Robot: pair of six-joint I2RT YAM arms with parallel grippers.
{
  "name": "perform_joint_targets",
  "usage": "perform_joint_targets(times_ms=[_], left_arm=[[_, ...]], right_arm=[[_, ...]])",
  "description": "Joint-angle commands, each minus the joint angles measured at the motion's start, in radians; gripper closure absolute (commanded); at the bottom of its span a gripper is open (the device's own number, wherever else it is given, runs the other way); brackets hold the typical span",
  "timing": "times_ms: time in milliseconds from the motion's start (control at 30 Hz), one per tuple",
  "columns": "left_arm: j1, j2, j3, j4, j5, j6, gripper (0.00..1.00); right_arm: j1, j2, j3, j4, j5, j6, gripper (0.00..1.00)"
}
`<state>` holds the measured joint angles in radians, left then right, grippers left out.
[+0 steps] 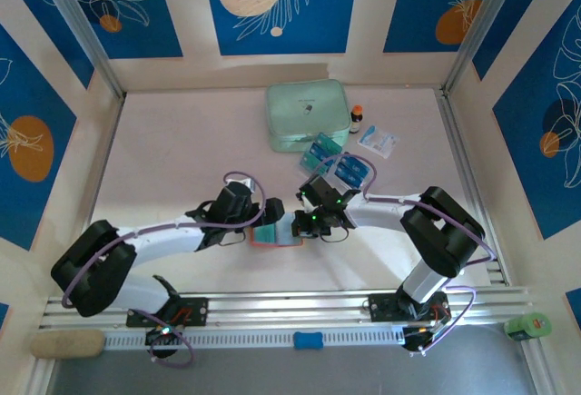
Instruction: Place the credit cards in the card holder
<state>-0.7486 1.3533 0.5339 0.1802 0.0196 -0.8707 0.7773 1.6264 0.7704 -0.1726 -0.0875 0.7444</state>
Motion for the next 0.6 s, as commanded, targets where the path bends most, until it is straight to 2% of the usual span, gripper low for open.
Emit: perform_joint_targets(times_ms=[0, 133, 300, 467, 567], left_arm=[[-0.005, -0.046, -0.015, 0.035, 0.017, -0.027, 0.00], [-0.006, -0.071, -0.015, 0.022, 0.015, -0.028, 0.00], [-0.006, -0.069, -0.018, 0.030, 0.023, -0.035, 0.00], [-0.006, -0.074, -0.026, 0.039, 0.025, -0.039, 0.00], [-0.005, -0.078, -0.023, 0.039, 0.025, -0.039, 0.00]], right_arm=[[-0.008, -0.011, 0.010, -0.080, -0.003, -0.004, 1.00], [-0.025, -0.088, 0.046, -0.130, 0.001, -0.020, 1.00], [-0.062, -0.163, 0.061, -0.192, 0.037, -0.033, 0.94], [-0.089, -0.164, 0.067, -0.238, 0.083, -0.059, 0.71], [-0.086, -0.141, 0.078, -0.242, 0.084, -0.069, 0.64]])
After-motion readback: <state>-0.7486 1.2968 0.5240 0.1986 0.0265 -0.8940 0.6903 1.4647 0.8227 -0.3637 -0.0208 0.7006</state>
